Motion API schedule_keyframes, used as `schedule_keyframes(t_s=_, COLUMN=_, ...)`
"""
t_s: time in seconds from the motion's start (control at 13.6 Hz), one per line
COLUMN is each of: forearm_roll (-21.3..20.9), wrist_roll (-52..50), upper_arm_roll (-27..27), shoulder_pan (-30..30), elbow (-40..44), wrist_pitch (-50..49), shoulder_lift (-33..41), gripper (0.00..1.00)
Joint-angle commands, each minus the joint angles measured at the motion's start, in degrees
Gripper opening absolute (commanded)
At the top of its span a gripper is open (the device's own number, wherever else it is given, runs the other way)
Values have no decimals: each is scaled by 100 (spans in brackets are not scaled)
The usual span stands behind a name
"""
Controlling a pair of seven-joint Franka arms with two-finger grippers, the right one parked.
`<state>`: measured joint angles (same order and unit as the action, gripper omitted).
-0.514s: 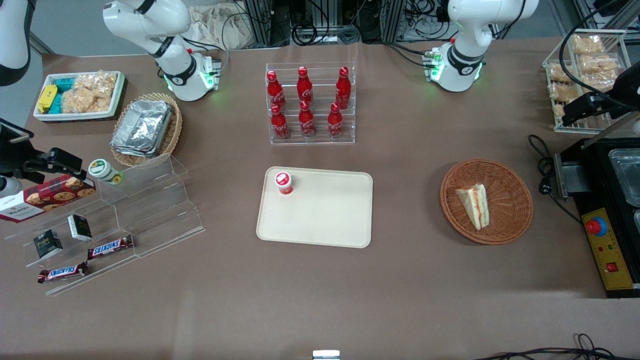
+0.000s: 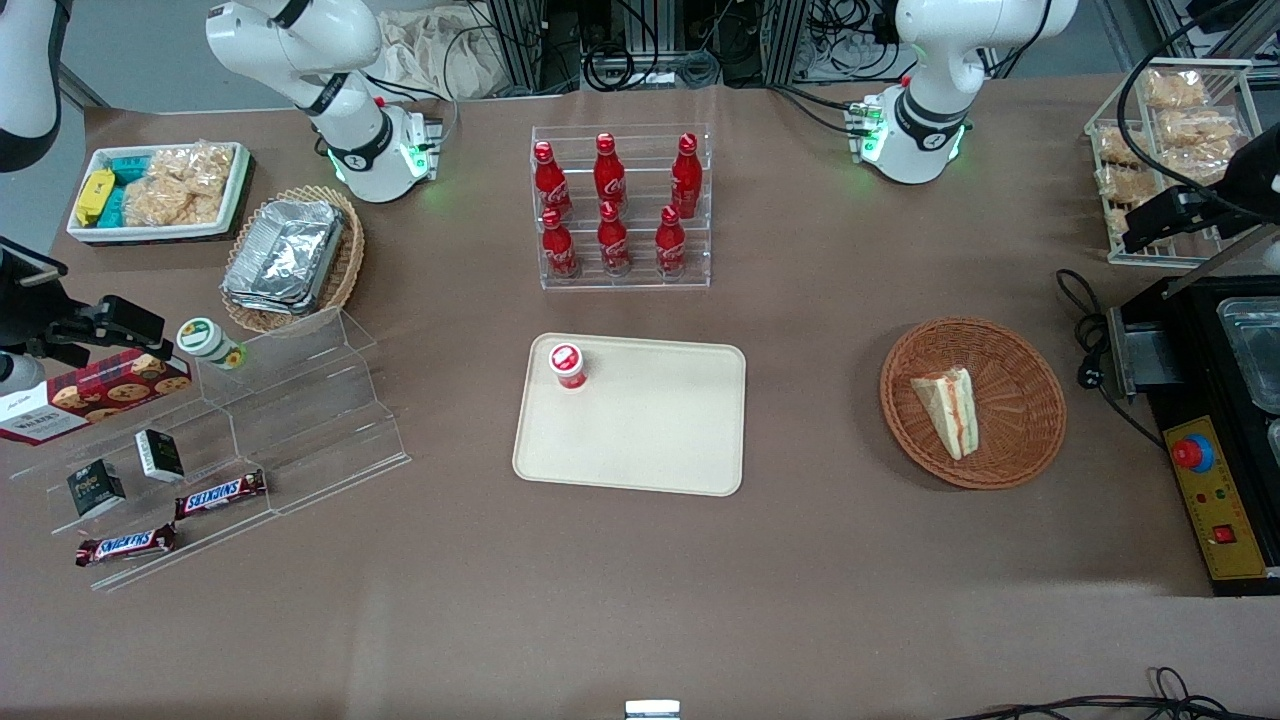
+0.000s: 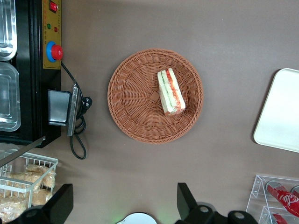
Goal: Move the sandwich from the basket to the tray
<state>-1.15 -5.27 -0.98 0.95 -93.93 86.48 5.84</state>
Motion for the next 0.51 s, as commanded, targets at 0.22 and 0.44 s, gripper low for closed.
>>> schedule_keyframes(t_s=0.22, forearm_roll=9, wrist_roll=-175, upper_arm_roll=-16, shoulder_pan=54, elbow=-90, wrist_pitch=27, shoulder_lift=-248, gripper=100)
schedule_keyframes(t_s=0.44, forearm_roll=-8, wrist_roll=-474, upper_arm_roll=19, shoulder_pan=20, elbow=-300, wrist_pitch=473, shoulder_lift=-688, gripper=100)
